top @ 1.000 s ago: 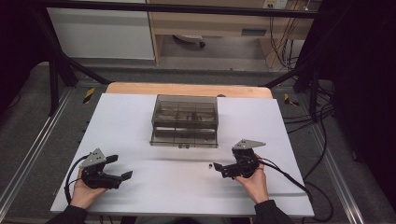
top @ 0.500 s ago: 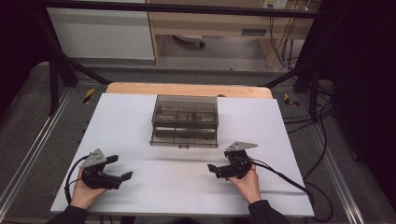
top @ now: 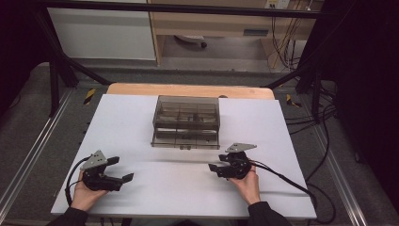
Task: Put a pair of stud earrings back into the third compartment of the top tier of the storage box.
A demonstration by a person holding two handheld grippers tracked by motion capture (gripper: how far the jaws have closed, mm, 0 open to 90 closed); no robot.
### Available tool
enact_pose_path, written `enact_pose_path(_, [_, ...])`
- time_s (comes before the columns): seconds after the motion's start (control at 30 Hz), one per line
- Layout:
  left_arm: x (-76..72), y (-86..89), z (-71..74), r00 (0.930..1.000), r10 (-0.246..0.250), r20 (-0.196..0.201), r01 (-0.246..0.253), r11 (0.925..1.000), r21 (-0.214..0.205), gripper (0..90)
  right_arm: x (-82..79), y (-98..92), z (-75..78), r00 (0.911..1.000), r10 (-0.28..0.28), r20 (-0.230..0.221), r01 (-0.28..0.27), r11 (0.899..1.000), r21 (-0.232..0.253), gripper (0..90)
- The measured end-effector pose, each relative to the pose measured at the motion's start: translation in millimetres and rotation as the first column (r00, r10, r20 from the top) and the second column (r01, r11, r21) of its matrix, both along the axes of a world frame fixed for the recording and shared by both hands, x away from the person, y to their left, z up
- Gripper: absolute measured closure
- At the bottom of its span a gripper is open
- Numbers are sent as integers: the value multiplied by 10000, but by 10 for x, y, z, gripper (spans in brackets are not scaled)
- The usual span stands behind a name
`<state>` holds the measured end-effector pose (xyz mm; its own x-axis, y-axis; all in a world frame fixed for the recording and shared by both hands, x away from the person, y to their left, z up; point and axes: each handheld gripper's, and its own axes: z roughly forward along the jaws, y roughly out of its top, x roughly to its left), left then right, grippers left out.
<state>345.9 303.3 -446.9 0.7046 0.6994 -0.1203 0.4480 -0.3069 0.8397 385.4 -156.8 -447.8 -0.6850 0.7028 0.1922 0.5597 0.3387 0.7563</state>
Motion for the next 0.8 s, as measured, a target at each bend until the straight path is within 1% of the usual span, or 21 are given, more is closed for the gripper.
enact_pose_path(0.03, [1, 0, 0, 10000, -3, -1, 3, 10000, 2, 56, 1, 8, 1, 9999, 15, 110, -14, 10000, -92, 399])
enact_pose_path(0.1, [1, -1, -1, 10000, 0, -11, 0, 10000, 22, 56, -4, 40, 5, 9998, 150, 158, -146, 9996, -255, 426])
enact_pose_path(0.13, [0, -1, -1, 10000, 1, -8, -1, 10000, 10, 56, -6, 75, 1, 9997, 212, 104, -208, 9993, -305, 464])
enact_pose_path(0.2, [-2, 2, 3, 10000, -8, 19, 8, 10000, -13, 56, -2, 85, -4, 9996, 272, 101, -268, 9989, -376, 482])
enact_pose_path(0.5, [-1, 0, 1, 10000, -4, -1, 4, 10000, 3, 57, 8, 105, -38, 9993, 352, -160, -359, 9984, -447, 616])
enact_pose_path(0.63, [-1, 1, 1, 10000, 0, -4, 0, 10000, 2, 57, 12, 109, -53, 9990, 385, -230, -396, 9978, -527, 650])
enact_pose_path(0.8, [-1, 1, 1, 10000, -2, -5, 2, 10000, -1, 57, 12, 111, -54, 9983, 442, -380, -460, 9978, -484, 718])
